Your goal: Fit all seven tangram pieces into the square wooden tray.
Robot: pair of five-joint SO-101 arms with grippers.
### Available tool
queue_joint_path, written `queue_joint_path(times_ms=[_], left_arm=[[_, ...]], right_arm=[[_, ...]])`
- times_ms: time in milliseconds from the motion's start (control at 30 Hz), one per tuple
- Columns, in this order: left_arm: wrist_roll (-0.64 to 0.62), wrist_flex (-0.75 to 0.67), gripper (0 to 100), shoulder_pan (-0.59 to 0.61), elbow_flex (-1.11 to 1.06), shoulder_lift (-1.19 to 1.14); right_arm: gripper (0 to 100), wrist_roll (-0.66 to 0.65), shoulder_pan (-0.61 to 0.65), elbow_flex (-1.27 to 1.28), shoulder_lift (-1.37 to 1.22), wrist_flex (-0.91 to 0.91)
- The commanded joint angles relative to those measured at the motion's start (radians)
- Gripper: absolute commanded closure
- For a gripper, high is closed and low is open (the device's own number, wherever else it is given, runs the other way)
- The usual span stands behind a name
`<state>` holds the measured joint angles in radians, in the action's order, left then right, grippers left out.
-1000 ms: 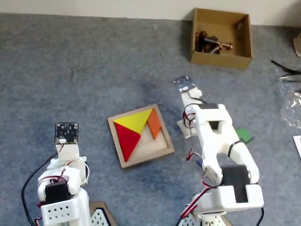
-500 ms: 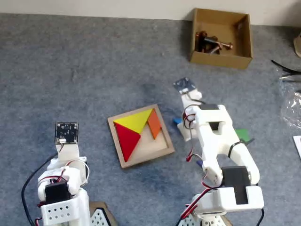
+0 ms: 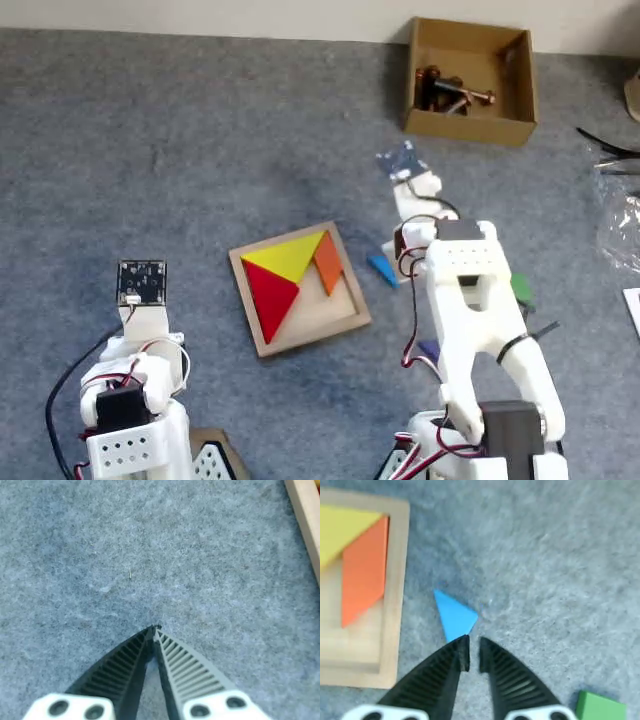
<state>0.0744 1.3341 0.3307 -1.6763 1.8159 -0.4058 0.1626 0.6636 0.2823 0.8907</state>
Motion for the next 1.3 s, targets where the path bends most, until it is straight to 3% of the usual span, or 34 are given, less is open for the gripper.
queue_joint_path(times_ms=[0,400,600,1267], left_arm=[[-0.009,0.005,99,0.013,-0.019,0.005],[-0.009,0.005,99,0.013,-0.019,0.005],[-0.009,0.005,99,0.013,-0.019,0.005],[-0.009,0.005,99,0.013,-0.019,0.005]], right_arm=[[85.4,0.038,0.008,-0.051,0.053,-0.001],[81.7,0.009,0.188,-0.051,-0.062,-0.001],[81.7,-0.087,0.191,-0.059,-0.168,-0.002],[81.7,-0.087,0.157,-0.061,-0.28,-0.125]])
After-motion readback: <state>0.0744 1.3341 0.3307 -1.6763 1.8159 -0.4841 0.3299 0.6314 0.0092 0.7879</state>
